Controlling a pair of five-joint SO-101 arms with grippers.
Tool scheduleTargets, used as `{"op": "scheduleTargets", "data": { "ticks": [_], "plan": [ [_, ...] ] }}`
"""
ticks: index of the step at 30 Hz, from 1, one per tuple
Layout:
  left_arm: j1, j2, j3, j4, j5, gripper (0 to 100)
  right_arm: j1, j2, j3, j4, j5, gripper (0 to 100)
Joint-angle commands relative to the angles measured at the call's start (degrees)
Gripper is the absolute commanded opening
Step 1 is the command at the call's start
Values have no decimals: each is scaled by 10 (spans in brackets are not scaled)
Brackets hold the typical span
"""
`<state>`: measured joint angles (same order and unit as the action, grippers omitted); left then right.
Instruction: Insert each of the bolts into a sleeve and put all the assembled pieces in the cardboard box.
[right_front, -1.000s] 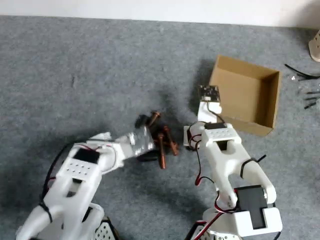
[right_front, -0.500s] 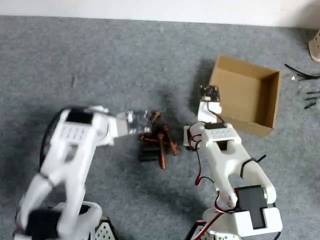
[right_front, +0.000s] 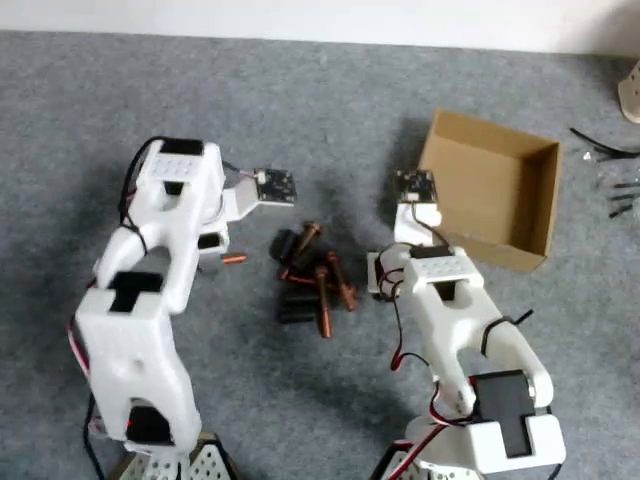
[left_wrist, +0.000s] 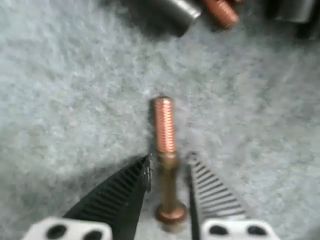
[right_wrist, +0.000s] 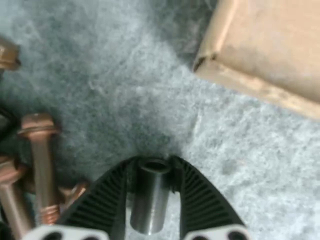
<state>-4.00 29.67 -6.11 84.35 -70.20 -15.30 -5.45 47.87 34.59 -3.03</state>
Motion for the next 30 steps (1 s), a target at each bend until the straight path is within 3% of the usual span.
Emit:
{"op": "scheduleTargets", "data": {
  "ticks": [1,4,7,14,19,25,30],
  "plan": [
    [-25,8,-58,21,-3,146,9,-10,1,-11,10,5],
    [-30,1,-81,46,43,146,9,-10,0,-11,10,5],
    [-30,-14,-102,51,174,146,9,-10,0,-11,11,5],
    [-41,-63,-111,83,549,150,9,-10,0,-11,11,5],
    [-21,-72,-112,107,922,147,9,-10,0,-11,11,5],
    [11,-68,-102,112,1068,150,9,-10,0,-11,11,5],
    [13,-69,-96,108,1277,177,9,-10,0,-11,11,5]
  ]
}}
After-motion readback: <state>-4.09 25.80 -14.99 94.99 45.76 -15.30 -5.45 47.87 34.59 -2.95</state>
